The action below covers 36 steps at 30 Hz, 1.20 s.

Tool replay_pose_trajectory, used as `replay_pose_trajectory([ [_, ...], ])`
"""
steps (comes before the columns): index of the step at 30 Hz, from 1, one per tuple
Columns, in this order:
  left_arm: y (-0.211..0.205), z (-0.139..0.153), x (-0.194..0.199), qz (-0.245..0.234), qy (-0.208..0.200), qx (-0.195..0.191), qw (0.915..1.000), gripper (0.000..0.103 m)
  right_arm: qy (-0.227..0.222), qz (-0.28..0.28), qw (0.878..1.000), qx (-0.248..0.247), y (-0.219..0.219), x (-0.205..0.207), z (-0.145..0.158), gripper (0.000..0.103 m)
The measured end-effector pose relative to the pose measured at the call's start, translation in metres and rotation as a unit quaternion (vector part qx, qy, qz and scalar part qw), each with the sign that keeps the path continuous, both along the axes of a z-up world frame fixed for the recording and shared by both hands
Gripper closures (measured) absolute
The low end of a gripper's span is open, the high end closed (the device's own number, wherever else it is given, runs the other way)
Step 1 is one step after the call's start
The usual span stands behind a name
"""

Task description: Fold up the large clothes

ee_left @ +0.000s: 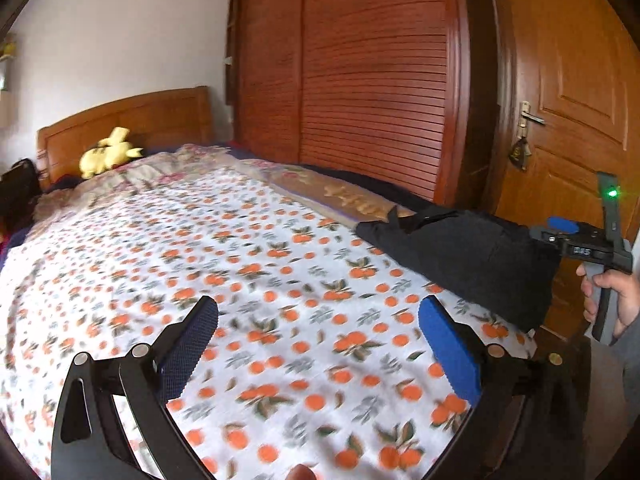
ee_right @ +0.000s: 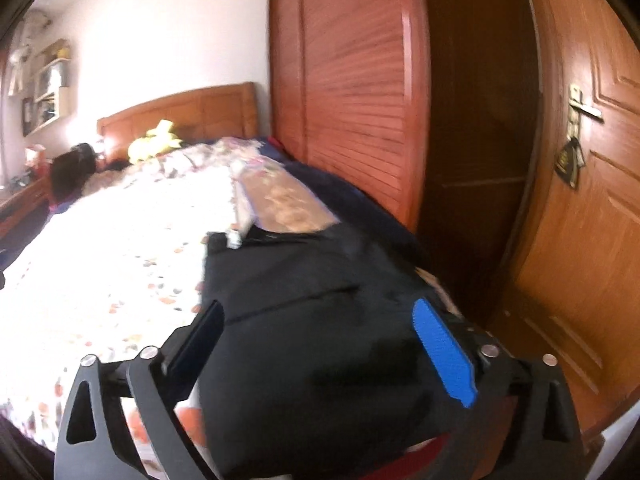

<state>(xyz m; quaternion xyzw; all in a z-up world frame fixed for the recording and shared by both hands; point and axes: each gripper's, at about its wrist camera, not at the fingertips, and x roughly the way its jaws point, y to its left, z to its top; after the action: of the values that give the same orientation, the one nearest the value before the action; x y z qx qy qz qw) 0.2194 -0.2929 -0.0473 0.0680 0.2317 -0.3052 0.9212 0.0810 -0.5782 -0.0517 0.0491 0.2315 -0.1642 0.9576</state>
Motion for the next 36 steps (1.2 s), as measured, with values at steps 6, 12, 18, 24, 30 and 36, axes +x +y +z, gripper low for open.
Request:
replay_pose_trajectory([
  [6,0.056,-0.001,-0.018,0.043,0.005,0.002,0.9991,0.002,0.0,0.057,0.998,0.005,0.072,0.017,0.0,0.007],
  [12,0.118,-0.015,-0.034,0.101,0.031,0.014,0.9943,0.002,-0.003,0.117,0.993,0.02,0.159,0.027,-0.011,0.007],
  [18,0.168,-0.024,-0.05,0.155,0.045,0.027,0.9865,0.002,0.005,0.16,0.987,0.031,0.228,0.03,-0.022,0.007],
  [24,0.216,-0.026,-0.069,0.206,0.048,0.03,0.9769,0.002,0.011,0.205,0.978,0.045,0.293,0.03,-0.03,0.007],
  [30,0.261,-0.014,-0.093,0.26,0.04,0.014,0.9647,0.002,-0.01,0.243,0.969,0.049,0.342,0.022,-0.015,0.007],
  [36,0.296,0.0,-0.121,0.298,0.021,0.013,0.9544,0.002,-0.039,0.272,0.96,0.042,0.385,0.007,0.01,0.007],
])
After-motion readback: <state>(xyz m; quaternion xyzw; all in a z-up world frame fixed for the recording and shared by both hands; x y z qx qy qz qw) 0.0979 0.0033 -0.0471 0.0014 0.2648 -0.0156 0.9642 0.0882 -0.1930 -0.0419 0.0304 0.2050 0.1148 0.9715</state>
